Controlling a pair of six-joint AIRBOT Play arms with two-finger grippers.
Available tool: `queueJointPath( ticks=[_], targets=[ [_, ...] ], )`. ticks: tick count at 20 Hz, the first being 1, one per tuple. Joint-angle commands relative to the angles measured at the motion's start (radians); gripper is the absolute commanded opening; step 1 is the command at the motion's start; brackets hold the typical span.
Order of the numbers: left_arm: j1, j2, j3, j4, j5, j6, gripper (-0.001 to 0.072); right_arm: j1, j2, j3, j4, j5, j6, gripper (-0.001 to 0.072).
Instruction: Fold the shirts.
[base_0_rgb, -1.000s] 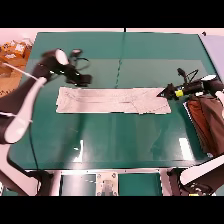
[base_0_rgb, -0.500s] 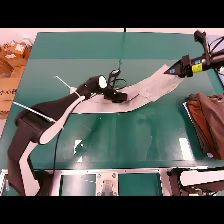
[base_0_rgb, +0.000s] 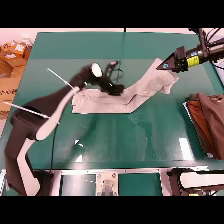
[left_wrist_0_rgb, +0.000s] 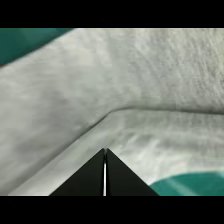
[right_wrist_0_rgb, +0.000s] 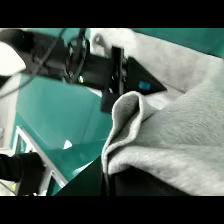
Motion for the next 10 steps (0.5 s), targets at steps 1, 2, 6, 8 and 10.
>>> queueJointPath(
  ticks=[1, 2, 6, 8, 10],
  targets=[
    [0.144, 0.047, 0.169, 0.250, -0.348, 0.011, 0.0023, 0.100, 0.002, 0.002, 0.059, -0.036, 0.068, 0.0014],
    [0.197, 0.074, 0.194, 0.333, -0.393, 0.011, 0.0023, 0.155, 0.001, 0.002, 0.059, -0.073, 0.087, 0.0014],
    [0.407, 0.174, 0.195, 0.465, -0.476, 0.010, 0.0024, 0.428, -0.053, 0.002, 0.055, -0.378, 0.103, 0.0015],
    [0.498, 0.186, 0.194, 0.465, -0.496, 0.011, 0.0024, 0.580, -0.137, 0.002, 0.056, -0.575, 0.103, 0.0015],
    [0.568, 0.187, 0.194, 0.464, -0.499, 0.011, 0.0024, 0.747, -0.275, 0.002, 0.104, -0.821, 0.084, 0.0015]
  ],
)
